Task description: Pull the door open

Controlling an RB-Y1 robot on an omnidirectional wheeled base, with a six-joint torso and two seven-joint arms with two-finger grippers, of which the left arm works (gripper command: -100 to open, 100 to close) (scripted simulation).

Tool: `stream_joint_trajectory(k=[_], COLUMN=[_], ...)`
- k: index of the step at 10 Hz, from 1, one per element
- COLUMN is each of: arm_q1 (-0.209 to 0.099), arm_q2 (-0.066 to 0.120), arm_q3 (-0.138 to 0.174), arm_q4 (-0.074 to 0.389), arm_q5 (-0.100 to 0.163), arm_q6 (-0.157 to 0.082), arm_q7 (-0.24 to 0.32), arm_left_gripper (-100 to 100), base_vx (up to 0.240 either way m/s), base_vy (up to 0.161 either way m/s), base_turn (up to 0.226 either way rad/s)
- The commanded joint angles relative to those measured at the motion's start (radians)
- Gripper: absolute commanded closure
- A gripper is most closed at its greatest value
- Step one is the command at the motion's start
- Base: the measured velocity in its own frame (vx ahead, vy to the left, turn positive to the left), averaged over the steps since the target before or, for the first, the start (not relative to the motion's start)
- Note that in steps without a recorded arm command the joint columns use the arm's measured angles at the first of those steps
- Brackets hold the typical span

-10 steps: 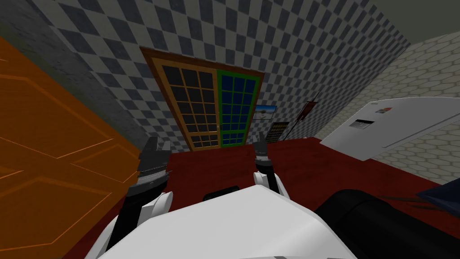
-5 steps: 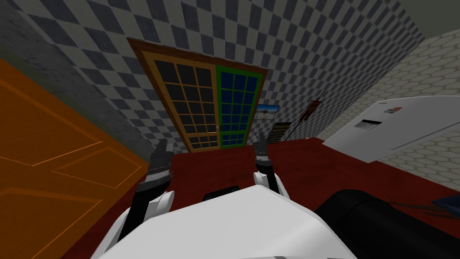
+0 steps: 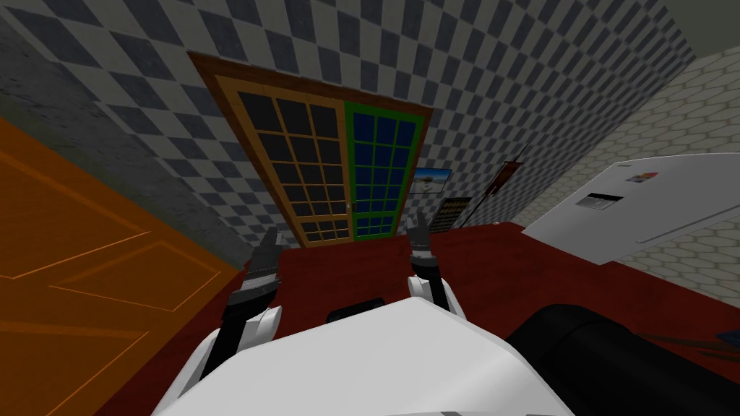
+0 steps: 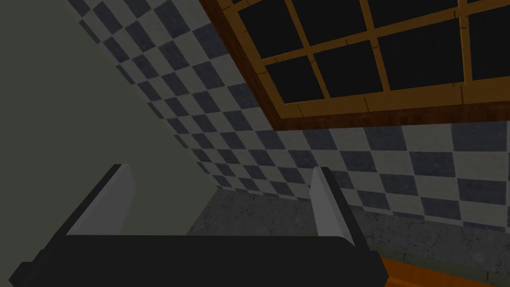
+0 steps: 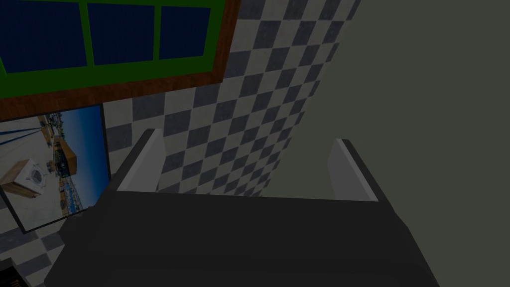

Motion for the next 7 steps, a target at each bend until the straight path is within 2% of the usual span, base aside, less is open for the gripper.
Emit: stream_joint_trajectory(k=[1, 7], arm_q1=[-0.004, -0.036], arm_q2=[0.006, 0.023], arm_q3=[0.005, 0.023], arm_q4=[0.032, 0.149], arm_q5=[-0.004, -0.025], arm_q6=[-0.013, -0.044], arm_q7=[-0.025, -0.118], arm_left_gripper=[-100, -100], base_vx=[0.093, 0.096], base_vy=[-0.033, -0.033], base_turn=[0.001, 0.001])
